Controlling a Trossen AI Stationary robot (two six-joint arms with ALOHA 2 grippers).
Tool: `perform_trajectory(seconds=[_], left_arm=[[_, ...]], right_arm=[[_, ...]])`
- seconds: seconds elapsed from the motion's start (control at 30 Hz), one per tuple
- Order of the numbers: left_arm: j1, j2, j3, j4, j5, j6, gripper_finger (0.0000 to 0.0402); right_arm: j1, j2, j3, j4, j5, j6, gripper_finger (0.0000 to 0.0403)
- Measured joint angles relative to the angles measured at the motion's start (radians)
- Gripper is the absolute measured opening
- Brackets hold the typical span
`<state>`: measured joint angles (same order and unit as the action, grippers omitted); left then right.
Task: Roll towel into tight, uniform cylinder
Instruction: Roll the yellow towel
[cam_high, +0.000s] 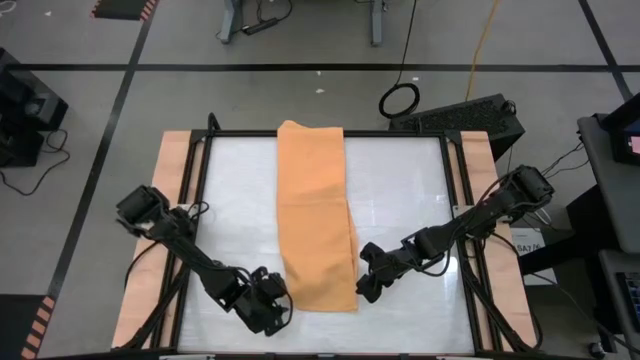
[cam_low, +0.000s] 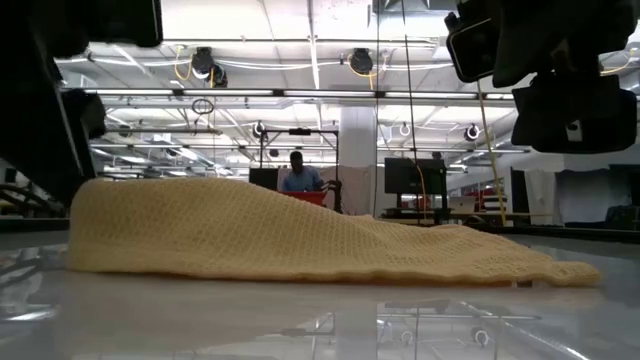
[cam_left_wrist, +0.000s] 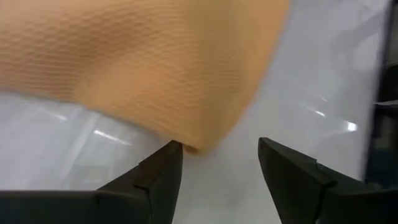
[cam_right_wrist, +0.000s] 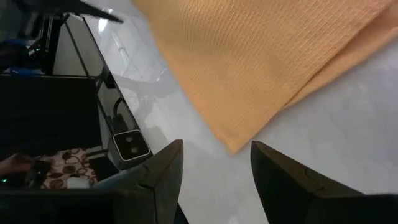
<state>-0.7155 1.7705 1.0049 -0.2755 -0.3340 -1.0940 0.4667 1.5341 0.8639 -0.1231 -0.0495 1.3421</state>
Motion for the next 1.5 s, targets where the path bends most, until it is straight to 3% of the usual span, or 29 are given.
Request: perform_trajectory(seconds=[0.2, 0.47, 0.63, 0.77, 0.87, 1.1, 1.23, 1.4, 1.5], left_arm=[[0.023, -0.001, -0.062, 0.032, -0.004, -0.053, 0.0147], [0.047, 0.000, -0.127, 0.282, 0.014, -0.052, 0.0013], [0.071, -0.012, -0.128, 0.404, 0.081, -0.122, 0.0009], [0.085, -0.053, -0.128, 0.472, 0.170, -0.255, 0.0005], [0.087, -0.087, -0.128, 0.512, 0.180, -0.343, 0.0005], [0.109, -0.122, -0.127, 0.466, 0.127, -0.442, 0.0005], [0.128, -0.122, -0.127, 0.422, 0.124, -0.472, 0.0005], [0.149, -0.122, -0.127, 0.340, 0.182, -0.472, 0.0005], [0.152, -0.122, -0.127, 0.302, 0.208, -0.472, 0.0005]], right_arm=[[0.000, 0.000, 0.000, -0.001, 0.001, -0.018, 0.0178], [0.007, 0.000, 0.000, 0.000, 0.000, -0.020, 0.0178], [0.015, -0.016, 0.000, 0.010, -0.012, -0.001, 0.0178], [0.021, -0.070, 0.000, 0.018, -0.015, 0.009, 0.0178], [0.028, -0.118, 0.000, -0.012, 0.024, -0.013, 0.0178], [0.104, -0.134, 0.001, -0.042, 0.082, -0.342, 0.0178], [0.146, -0.094, 0.001, -0.032, 0.109, -0.420, 0.0178], [0.202, -0.008, 0.000, 0.042, 0.151, -0.682, 0.0178], [0.214, 0.038, 0.000, 0.109, 0.165, -0.741, 0.0178]])
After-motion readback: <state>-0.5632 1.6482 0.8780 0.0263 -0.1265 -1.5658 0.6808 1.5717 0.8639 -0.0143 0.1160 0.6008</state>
